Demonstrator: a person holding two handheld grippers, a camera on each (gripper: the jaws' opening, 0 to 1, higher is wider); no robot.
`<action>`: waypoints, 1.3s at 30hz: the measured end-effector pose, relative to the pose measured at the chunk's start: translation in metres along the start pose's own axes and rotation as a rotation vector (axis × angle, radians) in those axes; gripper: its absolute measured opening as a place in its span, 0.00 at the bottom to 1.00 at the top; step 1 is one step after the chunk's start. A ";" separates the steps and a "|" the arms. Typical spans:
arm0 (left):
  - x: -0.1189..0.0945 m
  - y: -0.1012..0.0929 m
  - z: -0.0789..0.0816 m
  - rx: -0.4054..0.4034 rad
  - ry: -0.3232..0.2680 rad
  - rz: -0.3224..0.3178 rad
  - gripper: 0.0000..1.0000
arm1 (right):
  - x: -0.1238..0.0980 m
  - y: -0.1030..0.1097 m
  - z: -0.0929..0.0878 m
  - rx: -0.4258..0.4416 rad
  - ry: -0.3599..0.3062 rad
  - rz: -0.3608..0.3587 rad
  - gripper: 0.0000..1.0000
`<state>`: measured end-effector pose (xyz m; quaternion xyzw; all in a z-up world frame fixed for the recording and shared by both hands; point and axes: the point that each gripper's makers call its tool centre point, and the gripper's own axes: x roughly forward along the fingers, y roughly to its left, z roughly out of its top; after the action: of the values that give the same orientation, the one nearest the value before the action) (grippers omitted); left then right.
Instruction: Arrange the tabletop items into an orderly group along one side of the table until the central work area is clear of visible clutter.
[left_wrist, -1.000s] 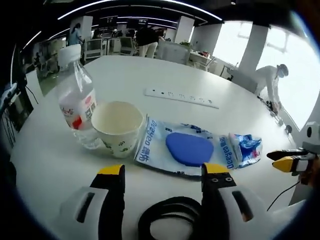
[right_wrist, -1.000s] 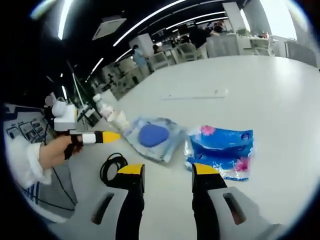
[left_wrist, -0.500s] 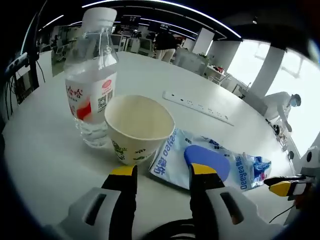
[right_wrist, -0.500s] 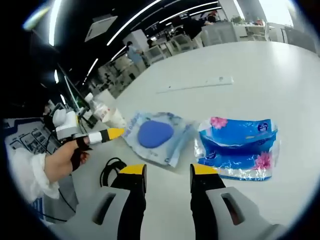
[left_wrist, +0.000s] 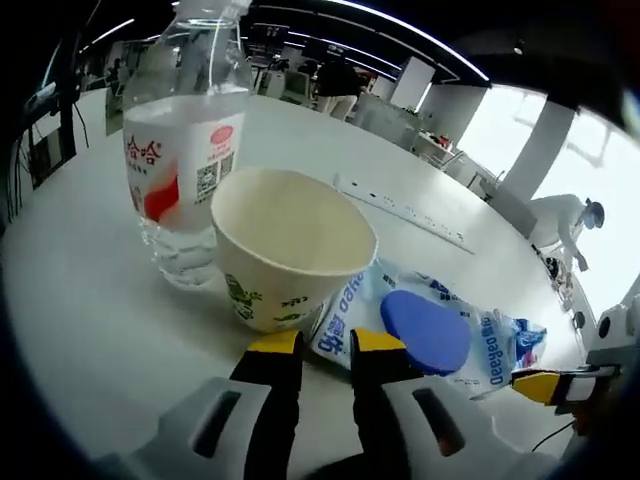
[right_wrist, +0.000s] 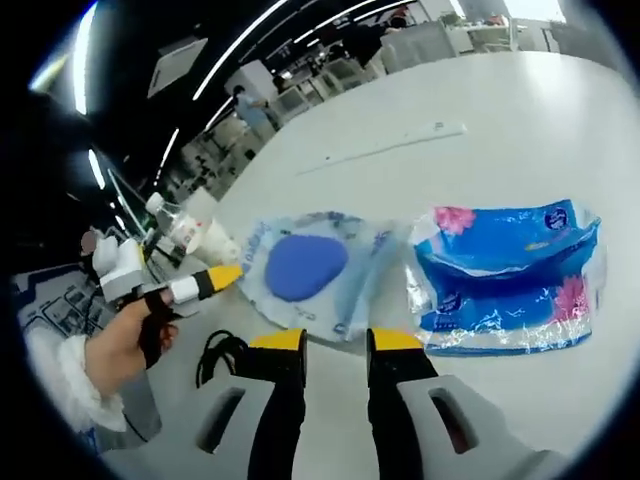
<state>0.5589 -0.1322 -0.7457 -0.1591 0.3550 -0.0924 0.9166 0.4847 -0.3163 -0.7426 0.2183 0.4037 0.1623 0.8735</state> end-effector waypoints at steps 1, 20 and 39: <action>0.000 0.001 0.000 -0.002 0.000 0.001 0.13 | 0.001 -0.001 0.000 0.000 -0.001 0.000 0.11; -0.022 -0.016 0.021 0.080 -0.126 -0.041 0.00 | -0.007 0.003 0.023 -0.250 -0.072 -0.033 0.00; -0.040 -0.038 0.042 0.081 -0.272 -0.114 0.00 | -0.013 0.017 0.048 -0.420 -0.150 -0.024 0.00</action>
<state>0.5560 -0.1472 -0.6779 -0.1531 0.2141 -0.1363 0.9551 0.5125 -0.3196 -0.6978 0.0384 0.2976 0.2157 0.9292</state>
